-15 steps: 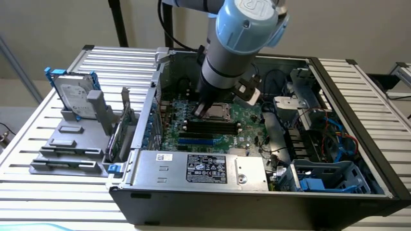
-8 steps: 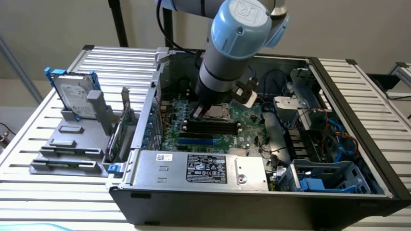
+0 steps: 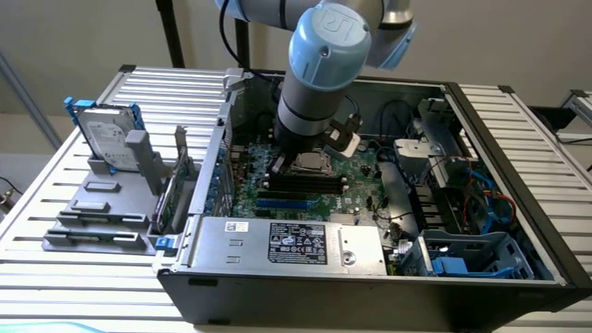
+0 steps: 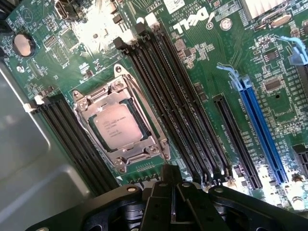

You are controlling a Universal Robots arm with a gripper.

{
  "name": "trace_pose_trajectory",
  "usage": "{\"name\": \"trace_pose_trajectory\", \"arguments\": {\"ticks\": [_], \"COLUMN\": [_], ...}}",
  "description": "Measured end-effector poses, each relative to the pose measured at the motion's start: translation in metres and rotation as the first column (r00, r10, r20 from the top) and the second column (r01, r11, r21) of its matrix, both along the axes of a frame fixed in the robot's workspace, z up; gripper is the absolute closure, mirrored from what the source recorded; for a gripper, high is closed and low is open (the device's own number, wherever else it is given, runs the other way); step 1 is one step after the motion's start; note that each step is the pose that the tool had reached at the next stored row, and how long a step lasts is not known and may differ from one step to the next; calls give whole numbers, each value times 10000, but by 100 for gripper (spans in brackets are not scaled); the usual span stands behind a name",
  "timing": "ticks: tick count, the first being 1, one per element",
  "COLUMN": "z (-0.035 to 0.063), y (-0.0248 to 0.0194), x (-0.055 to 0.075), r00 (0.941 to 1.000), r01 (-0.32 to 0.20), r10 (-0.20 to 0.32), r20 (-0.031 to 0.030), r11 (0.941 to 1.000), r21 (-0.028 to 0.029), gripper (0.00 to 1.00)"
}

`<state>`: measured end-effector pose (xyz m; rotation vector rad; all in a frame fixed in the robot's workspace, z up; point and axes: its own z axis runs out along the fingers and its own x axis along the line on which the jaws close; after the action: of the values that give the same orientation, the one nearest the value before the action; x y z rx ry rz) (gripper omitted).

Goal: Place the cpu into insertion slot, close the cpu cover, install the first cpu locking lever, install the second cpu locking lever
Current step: 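Install the second cpu locking lever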

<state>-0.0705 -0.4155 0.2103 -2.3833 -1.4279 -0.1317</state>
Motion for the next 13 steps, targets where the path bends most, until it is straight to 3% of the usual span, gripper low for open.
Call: {"name": "trace_pose_trajectory", "arguments": {"ticks": [13], "z": [-111], "y": [36], "x": [0], "r00": [9998], "r01": [-1], "r10": [1], "r20": [179], "r11": [10000], "r21": [-26], "gripper": [89]}}
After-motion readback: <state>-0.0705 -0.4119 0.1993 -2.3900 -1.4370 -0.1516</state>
